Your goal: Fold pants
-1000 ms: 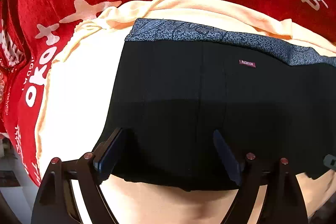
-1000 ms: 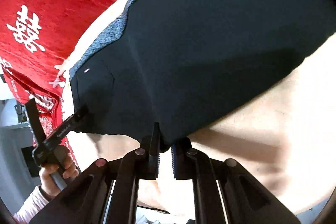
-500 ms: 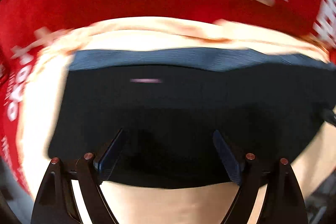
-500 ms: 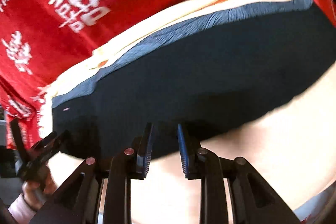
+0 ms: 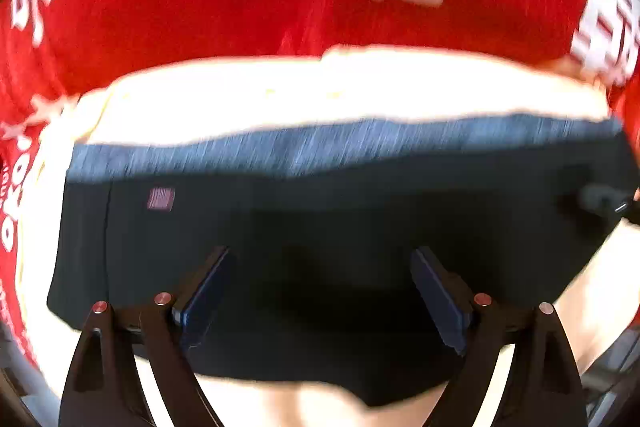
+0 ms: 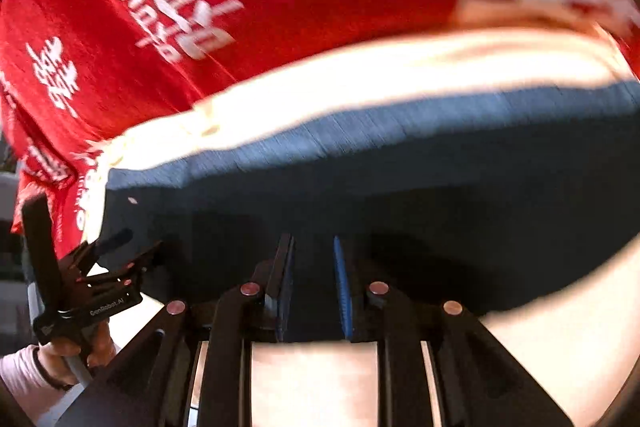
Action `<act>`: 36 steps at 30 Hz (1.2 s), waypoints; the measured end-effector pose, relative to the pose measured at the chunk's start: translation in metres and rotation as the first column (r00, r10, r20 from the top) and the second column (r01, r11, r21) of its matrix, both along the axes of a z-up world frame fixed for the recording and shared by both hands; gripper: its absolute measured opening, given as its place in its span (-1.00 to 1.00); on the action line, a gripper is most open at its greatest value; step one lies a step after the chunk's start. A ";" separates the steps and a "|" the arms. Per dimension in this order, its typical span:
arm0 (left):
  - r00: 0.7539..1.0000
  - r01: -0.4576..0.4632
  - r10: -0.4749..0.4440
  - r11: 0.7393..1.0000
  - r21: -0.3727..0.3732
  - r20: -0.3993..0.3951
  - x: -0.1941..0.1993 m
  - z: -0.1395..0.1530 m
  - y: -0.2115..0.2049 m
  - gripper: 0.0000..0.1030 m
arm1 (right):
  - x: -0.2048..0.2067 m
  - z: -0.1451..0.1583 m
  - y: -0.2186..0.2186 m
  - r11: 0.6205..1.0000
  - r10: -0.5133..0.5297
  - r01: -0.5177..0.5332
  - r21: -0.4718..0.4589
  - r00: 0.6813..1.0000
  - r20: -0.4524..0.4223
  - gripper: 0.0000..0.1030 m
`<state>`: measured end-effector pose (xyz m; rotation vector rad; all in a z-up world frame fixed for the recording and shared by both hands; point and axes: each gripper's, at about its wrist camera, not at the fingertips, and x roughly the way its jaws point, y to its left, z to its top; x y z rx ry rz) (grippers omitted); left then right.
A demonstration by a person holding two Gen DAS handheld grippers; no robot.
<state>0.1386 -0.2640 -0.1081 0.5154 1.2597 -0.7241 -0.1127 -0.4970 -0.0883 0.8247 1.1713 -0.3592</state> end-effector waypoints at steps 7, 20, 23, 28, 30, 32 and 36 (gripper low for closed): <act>1.000 -0.017 0.017 0.999 0.028 0.001 0.015 -0.051 -0.080 0.75 | 0.062 -0.051 -0.018 0.994 0.102 -0.100 0.037 0.994 -0.046 -0.64; 0.989 -0.118 0.114 0.992 0.043 0.097 0.108 -0.048 -0.057 0.82 | 0.008 -0.040 -0.111 0.981 -0.165 0.153 -0.116 0.980 -0.108 -0.66; 0.982 -0.125 0.114 0.990 0.066 0.149 0.124 -0.036 -0.024 0.82 | -0.005 -0.022 -0.098 0.985 -0.151 0.142 -0.099 0.984 -0.096 -0.61; 0.956 -0.259 0.231 0.954 0.152 0.178 0.180 -0.049 0.044 0.82 | -0.009 -0.019 -0.050 0.997 -0.067 0.063 -0.047 0.993 -0.096 -0.54; 0.944 -0.318 0.307 0.944 0.092 0.119 0.197 -0.055 0.067 0.92 | -0.010 -0.031 -0.034 0.999 -0.045 0.042 -0.034 0.992 -0.117 -0.54; 0.935 -0.345 0.334 0.935 0.088 0.116 0.211 -0.054 0.076 0.92 | -0.017 -0.039 -0.031 0.998 -0.057 0.054 -0.028 0.991 -0.119 -0.55; 0.933 -0.345 0.327 0.931 0.118 0.148 0.233 -0.046 0.092 0.92 | -0.035 -0.031 -0.035 0.995 -0.098 0.093 -0.045 0.986 -0.136 -0.54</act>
